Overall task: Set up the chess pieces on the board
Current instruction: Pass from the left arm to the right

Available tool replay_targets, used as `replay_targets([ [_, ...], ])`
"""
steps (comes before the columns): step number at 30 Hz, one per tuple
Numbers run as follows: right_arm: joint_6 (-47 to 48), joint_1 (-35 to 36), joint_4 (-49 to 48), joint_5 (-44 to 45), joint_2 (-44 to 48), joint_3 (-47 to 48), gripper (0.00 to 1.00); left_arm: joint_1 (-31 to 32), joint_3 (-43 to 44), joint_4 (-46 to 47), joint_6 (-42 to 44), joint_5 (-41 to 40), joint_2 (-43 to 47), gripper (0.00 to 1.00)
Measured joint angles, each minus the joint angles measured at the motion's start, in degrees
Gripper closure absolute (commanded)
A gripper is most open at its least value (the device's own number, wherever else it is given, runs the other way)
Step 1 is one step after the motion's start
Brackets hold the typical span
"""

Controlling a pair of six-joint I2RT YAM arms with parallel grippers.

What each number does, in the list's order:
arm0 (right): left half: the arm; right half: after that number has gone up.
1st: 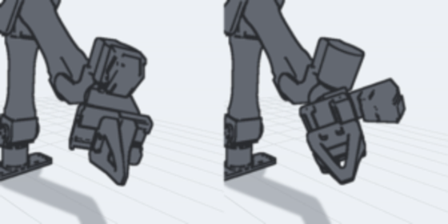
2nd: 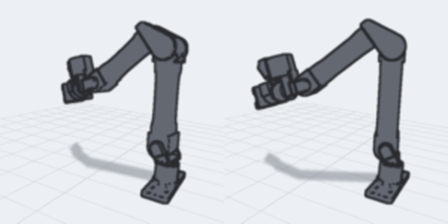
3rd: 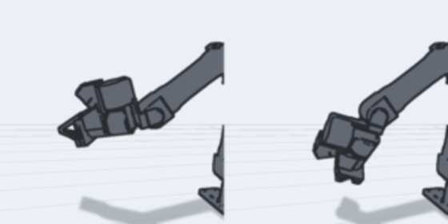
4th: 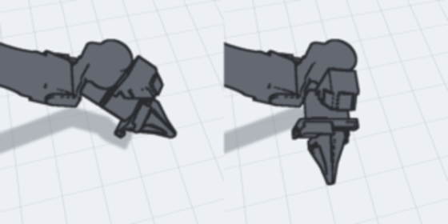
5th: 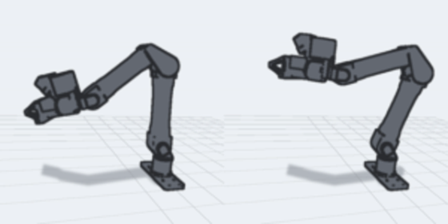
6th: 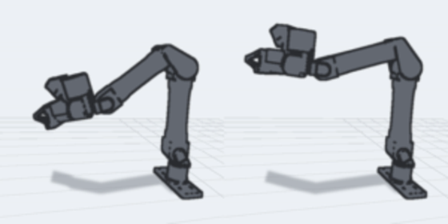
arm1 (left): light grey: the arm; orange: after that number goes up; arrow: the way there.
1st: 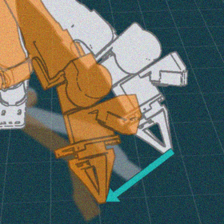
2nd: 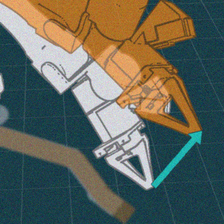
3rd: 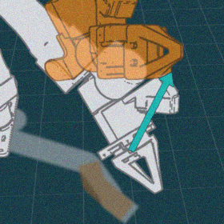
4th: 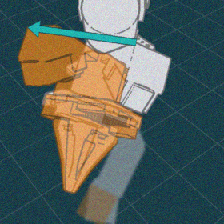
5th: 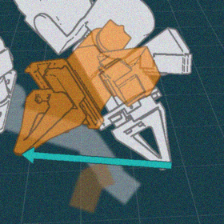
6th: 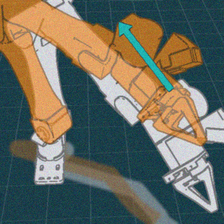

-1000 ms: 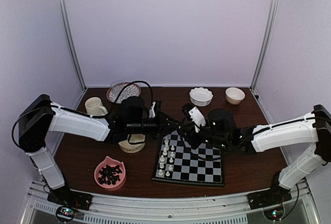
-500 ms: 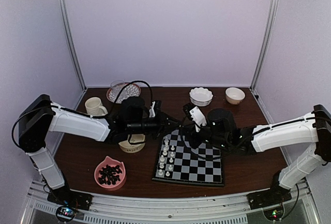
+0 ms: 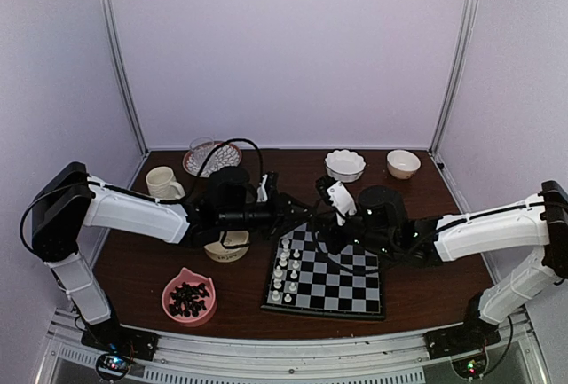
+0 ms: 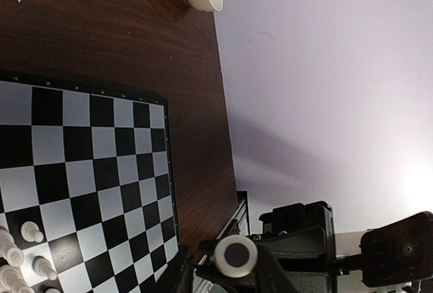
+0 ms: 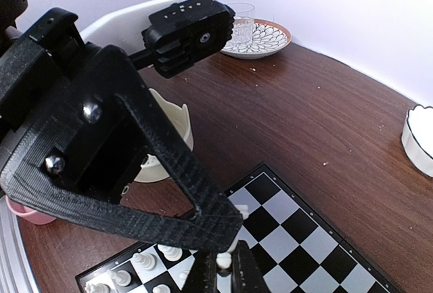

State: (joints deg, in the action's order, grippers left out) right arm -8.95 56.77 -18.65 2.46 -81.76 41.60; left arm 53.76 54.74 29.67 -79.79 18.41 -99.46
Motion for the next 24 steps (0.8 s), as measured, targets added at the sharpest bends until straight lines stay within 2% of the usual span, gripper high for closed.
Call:
replay_targets([
  [4, 0.00, 0.00, -0.07, 0.57, 0.15, 0.00, 1.00, 0.02, 0.00, 0.00, 0.55, -0.26, 0.00, 0.58],
  [11, 0.00, 0.00, -0.28, 1.36, 0.15, 0.00, 1.00, 0.04, 0.00, -1.11, 3.19, -0.26, 0.04, 0.29],
  [17, -0.04, 0.00, -0.28, 1.33, 0.15, 0.00, 1.00, -1.70, -4.02, -1.57, 6.21, -0.46, 4.22, 0.20],
  [20, -0.04, -0.02, -0.24, 0.76, 0.15, 0.00, 1.00, -3.82, -4.72, -6.19, 9.14, -0.70, 8.70, 0.12],
  [24, -0.13, -0.13, 0.13, -0.46, 0.15, 0.02, 1.00, -5.88, -1.66, -19.65, 17.11, -3.08, 16.28, 0.08],
])
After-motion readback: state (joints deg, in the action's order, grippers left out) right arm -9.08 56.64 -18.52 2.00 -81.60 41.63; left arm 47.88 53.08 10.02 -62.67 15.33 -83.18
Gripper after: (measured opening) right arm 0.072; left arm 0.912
